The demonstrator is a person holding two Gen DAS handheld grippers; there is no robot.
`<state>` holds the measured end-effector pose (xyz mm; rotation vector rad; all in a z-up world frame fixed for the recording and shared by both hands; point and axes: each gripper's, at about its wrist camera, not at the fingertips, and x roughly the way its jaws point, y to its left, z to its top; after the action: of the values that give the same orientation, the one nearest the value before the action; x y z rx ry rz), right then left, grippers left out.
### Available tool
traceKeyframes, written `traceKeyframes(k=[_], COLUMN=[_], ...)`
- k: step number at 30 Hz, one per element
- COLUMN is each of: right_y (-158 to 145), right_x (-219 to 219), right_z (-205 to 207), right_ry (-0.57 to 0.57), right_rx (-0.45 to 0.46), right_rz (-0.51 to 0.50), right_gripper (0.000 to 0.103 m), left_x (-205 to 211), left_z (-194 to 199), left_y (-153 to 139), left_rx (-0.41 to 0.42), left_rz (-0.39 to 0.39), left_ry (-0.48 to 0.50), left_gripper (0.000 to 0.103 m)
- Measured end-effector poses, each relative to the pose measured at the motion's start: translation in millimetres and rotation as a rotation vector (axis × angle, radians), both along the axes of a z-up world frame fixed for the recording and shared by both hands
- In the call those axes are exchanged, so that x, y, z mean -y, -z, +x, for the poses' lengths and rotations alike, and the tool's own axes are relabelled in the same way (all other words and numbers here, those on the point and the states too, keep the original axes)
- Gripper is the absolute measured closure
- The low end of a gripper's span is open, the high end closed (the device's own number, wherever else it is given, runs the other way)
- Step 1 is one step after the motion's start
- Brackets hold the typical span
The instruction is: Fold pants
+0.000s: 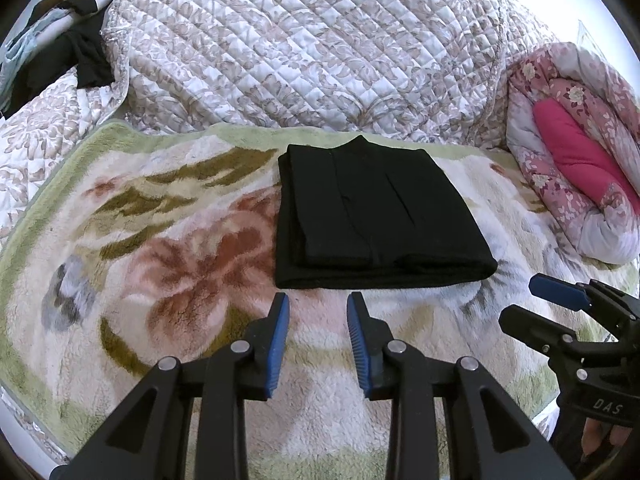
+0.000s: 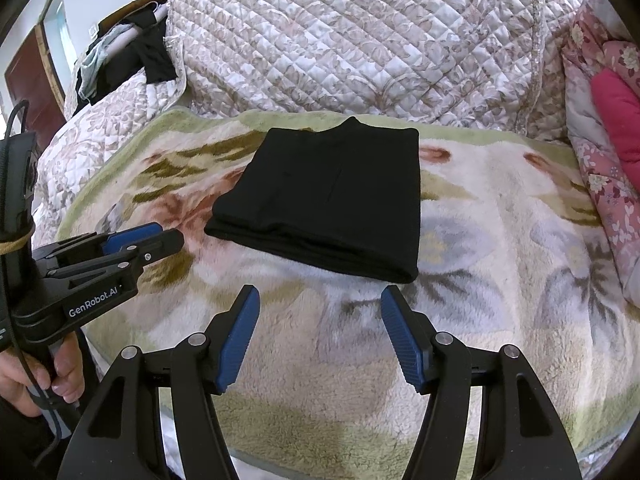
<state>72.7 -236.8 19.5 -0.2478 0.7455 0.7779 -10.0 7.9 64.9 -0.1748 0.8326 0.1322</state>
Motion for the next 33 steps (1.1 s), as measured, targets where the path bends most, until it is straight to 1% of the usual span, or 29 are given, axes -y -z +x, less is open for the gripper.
traceKeyframes(k=[18, 22, 25, 29, 33], right_y=[1.3, 1.9, 2.0, 1.8, 1.9], right_x=[-1.3, -1.4, -1.6, -1.7, -1.7], right_z=[0.6, 0.2, -0.2, -0.3, -0.3], right_ry=[-0.003, -0.003, -0.002, 0.0, -0.002], right_rx=[-0.004, -0.005, -0.004, -0.005, -0.004], right_rz=[-0.003, -0.003, -0.004, -0.003, -0.004], right_gripper=[0.04, 0.04, 0.04, 0.04, 0.04], left_x=[0.6, 1.6, 1.4, 1.6, 3.5], left_z=[2.2, 2.4, 2.1, 2.2, 1.0], left_y=[1.8, 2.7, 4.1, 4.4, 4.0], left_rx=[-0.006, -0.012, -0.018, -0.025, -0.024], left_rz=[-0.021, -0.003, -0.003, 0.004, 0.007], left_ry=[0.004, -0.003, -0.008, -0.012, -0.011], left_gripper=[0.071, 0.071, 0.068, 0.062, 0.062])
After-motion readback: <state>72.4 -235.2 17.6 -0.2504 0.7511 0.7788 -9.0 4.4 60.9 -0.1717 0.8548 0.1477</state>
